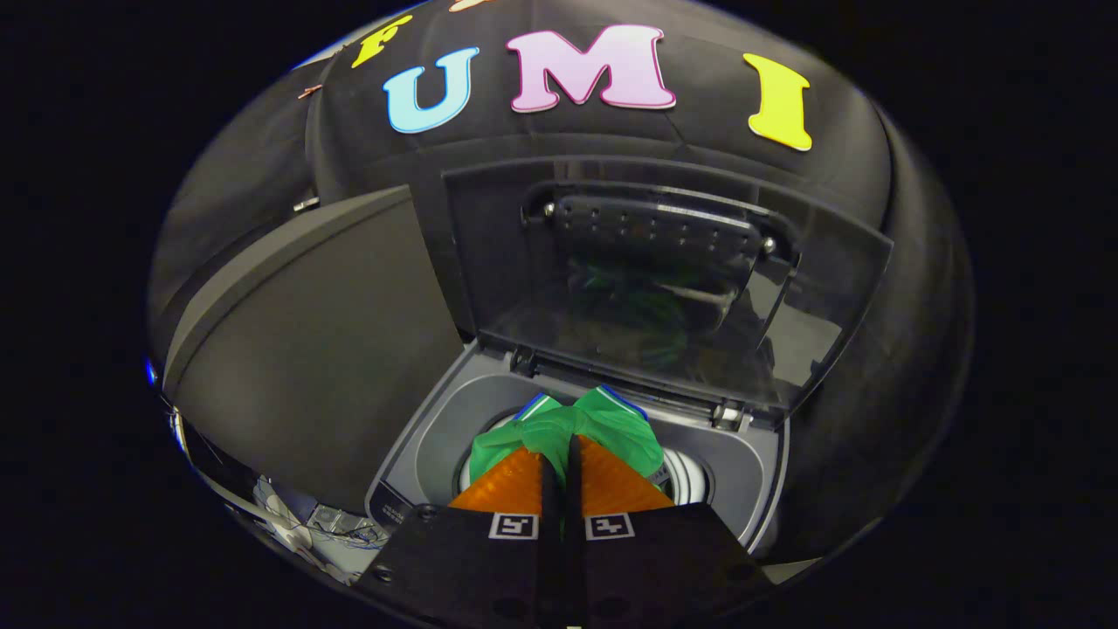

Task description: Put the clothes into the washing machine and then close the washing machine lid.

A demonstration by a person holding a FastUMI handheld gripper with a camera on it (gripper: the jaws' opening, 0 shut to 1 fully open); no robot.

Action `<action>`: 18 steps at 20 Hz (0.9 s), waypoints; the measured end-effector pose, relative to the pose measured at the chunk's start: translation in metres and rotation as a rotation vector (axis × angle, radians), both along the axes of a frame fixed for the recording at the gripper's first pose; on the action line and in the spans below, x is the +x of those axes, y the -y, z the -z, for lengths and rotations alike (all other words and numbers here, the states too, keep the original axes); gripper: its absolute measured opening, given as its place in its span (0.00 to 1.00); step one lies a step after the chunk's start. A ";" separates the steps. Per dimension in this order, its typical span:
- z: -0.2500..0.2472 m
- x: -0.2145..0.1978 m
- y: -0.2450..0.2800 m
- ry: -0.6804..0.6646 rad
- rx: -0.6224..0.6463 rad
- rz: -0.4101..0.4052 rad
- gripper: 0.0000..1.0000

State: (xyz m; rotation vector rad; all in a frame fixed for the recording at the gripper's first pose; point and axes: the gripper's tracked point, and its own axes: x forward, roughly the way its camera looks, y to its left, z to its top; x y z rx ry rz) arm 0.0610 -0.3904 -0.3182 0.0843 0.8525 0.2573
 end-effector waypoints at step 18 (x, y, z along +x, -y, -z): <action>0.116 -0.031 0.024 -0.243 -0.157 0.192 0.98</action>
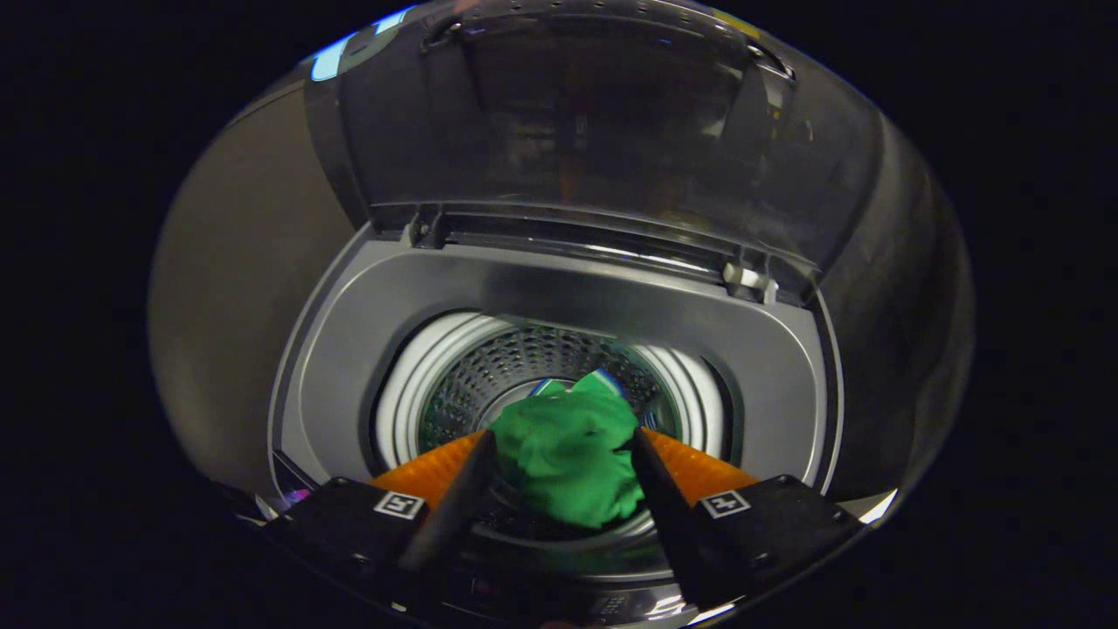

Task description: Put the clothes into the washing machine and then close the washing machine lid.

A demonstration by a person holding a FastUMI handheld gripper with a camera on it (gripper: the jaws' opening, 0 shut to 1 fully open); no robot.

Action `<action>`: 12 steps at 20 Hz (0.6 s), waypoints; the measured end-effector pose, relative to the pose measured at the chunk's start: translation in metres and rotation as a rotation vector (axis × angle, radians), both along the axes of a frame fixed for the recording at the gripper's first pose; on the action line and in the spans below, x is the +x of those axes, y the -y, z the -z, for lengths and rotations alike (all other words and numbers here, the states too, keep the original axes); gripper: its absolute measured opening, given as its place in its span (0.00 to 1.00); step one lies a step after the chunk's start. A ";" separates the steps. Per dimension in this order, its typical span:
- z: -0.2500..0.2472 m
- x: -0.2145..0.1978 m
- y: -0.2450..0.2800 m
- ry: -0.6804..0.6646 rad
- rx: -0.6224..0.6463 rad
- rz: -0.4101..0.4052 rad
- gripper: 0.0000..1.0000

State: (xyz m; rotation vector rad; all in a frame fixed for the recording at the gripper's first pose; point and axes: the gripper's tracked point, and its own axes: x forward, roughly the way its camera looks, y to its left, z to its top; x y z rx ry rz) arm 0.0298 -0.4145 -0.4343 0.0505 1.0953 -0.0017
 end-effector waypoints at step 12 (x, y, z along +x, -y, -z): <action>-0.037 0.013 0.009 0.127 -0.038 0.015 1.00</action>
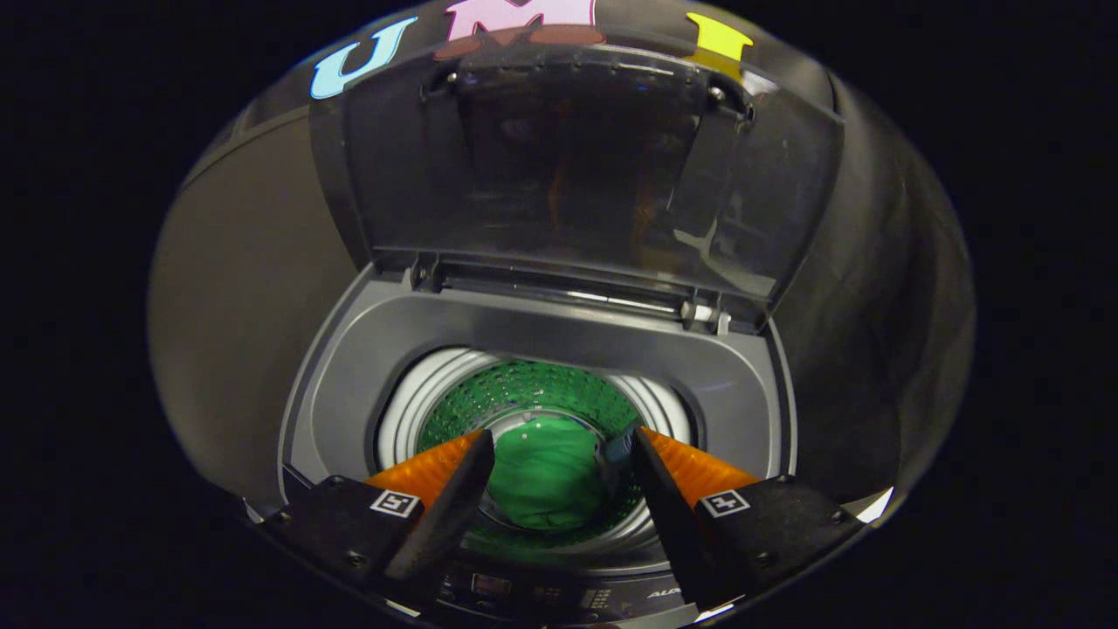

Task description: Put the clothes into the washing machine and then close the washing machine lid.

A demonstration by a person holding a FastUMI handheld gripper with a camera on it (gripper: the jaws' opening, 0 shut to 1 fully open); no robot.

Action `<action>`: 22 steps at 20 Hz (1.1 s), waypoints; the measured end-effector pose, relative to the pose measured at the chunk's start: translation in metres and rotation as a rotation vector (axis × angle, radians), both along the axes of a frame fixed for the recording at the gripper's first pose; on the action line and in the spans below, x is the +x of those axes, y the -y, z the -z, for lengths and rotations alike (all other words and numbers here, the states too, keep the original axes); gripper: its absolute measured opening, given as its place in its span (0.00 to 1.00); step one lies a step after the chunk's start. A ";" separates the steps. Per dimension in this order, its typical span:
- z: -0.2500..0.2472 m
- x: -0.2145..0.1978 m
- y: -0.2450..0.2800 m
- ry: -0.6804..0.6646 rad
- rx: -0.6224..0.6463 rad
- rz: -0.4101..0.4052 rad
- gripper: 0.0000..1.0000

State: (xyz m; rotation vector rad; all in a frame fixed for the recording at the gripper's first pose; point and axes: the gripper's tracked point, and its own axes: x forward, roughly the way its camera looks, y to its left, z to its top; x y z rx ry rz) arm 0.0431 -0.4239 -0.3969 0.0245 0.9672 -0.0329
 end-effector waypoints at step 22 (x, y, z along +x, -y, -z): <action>-0.254 0.201 -0.012 0.567 0.045 -0.076 0.99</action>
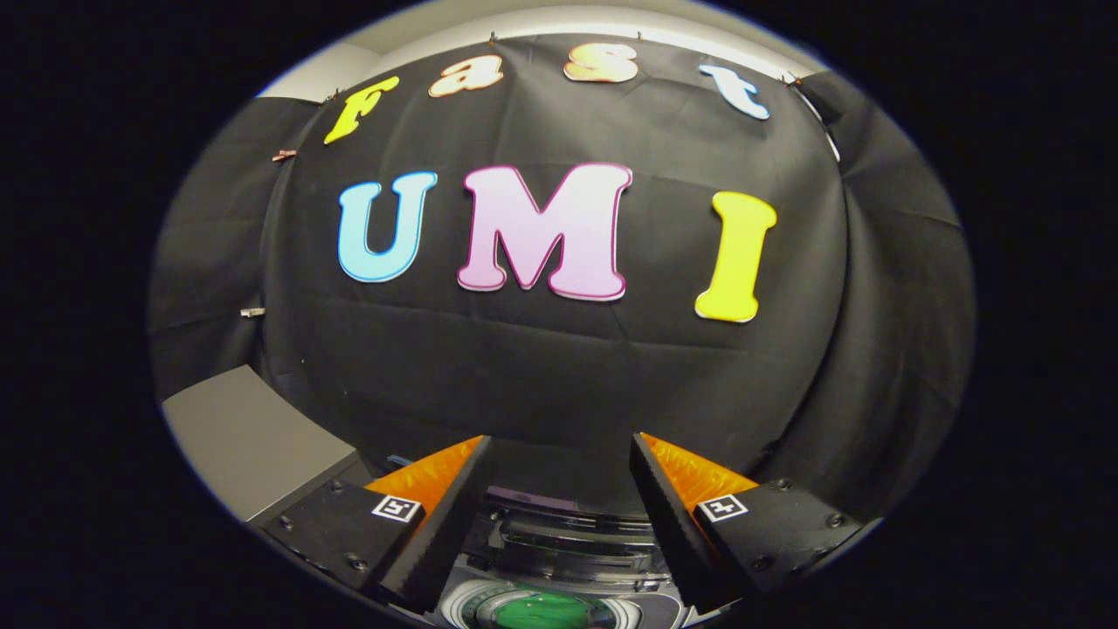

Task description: Put the clothes into the washing machine and then close the washing machine lid.

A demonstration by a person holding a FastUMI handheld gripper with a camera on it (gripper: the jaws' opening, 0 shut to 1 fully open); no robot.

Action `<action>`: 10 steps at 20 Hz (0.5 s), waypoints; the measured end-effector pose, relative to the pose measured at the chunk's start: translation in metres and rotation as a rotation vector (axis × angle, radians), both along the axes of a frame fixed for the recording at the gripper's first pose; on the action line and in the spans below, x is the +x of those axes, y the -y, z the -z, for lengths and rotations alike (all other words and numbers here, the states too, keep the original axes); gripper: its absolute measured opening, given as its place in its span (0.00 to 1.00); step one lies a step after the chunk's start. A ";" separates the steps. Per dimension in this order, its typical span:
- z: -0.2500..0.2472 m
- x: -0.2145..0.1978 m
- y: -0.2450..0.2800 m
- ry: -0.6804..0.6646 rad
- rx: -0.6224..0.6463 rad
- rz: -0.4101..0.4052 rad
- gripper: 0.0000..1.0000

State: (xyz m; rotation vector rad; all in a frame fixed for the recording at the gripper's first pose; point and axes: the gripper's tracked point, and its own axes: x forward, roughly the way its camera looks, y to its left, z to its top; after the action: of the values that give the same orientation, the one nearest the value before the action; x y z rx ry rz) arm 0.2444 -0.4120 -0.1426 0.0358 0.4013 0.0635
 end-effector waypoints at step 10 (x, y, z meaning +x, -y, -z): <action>0.046 -0.004 -0.017 -0.187 0.125 -0.010 1.00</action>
State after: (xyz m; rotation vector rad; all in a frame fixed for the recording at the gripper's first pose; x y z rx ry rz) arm 0.2408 -0.3952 -0.1885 0.1639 0.5846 0.0954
